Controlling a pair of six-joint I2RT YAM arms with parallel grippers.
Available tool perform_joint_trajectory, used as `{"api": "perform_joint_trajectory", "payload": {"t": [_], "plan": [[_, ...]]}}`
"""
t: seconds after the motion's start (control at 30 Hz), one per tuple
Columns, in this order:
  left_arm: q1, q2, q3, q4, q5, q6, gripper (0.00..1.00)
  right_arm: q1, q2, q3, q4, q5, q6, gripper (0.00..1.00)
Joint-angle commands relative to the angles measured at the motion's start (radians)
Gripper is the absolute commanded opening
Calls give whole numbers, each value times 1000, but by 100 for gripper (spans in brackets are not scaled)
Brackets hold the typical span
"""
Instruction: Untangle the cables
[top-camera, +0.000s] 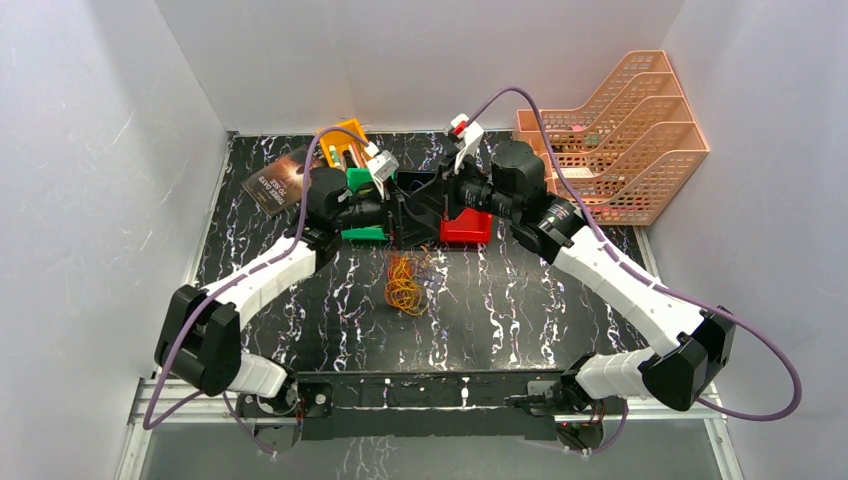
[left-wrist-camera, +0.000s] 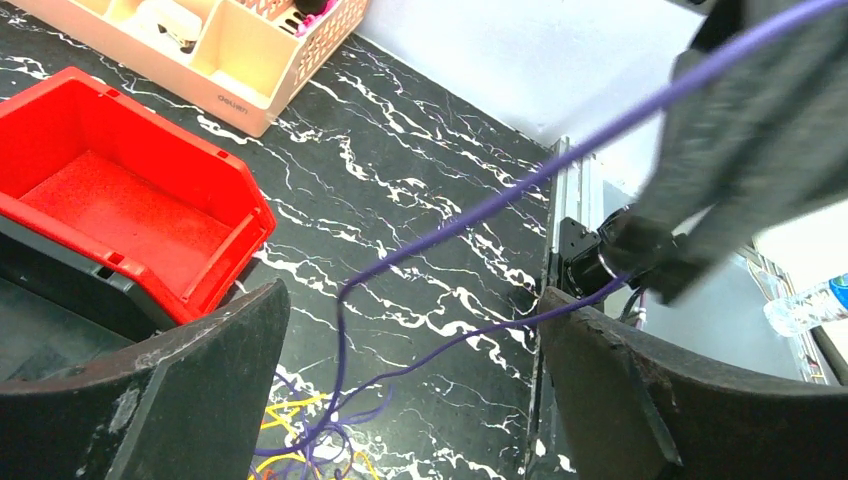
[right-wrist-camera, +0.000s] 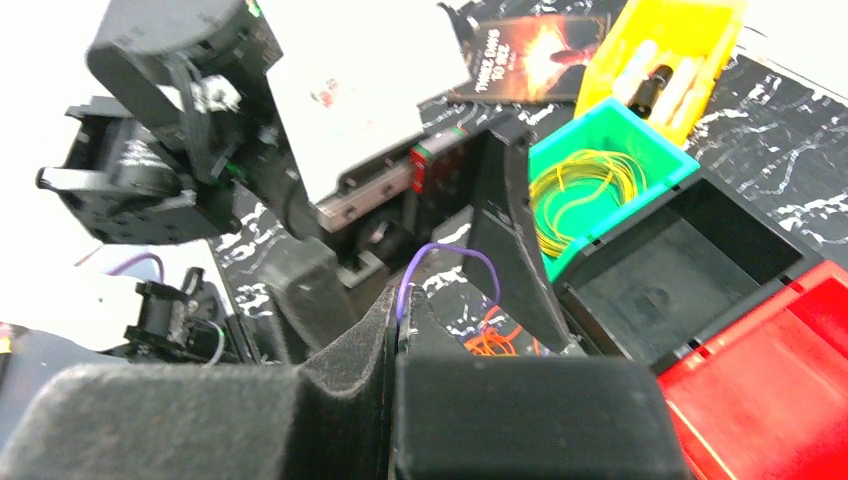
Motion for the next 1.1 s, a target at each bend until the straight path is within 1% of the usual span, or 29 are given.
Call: {"api": "perform_joint_trajectory", "payload": {"t": [0.0, 0.2, 0.33, 0.43, 0.53, 0.7, 0.87, 1.07], "plan": [[-21, 19, 35, 73, 31, -32, 91, -2, -11, 8, 148, -53, 89, 0], [-48, 25, -34, 88, 8, -74, 74, -2, -34, 10, 190, -60, 122, 0], [-55, 20, -82, 88, -63, -110, 68, -3, -45, 35, 199, -78, 118, 0], [-56, 31, -100, 88, -80, -138, 60, -2, -33, 84, 168, -111, 103, 0], [-57, 35, -122, 89, -83, -146, 56, -3, -37, 110, 168, -115, 99, 0], [-56, 27, -168, 84, -104, -140, 56, -2, -49, 162, 166, -125, 92, 0], [-58, 45, -193, 95, -131, -145, 62, -2, -39, 220, 166, -182, 92, 0], [-58, 62, -229, 124, -147, -158, 63, -3, -48, 278, 165, -162, 72, 0]]}}
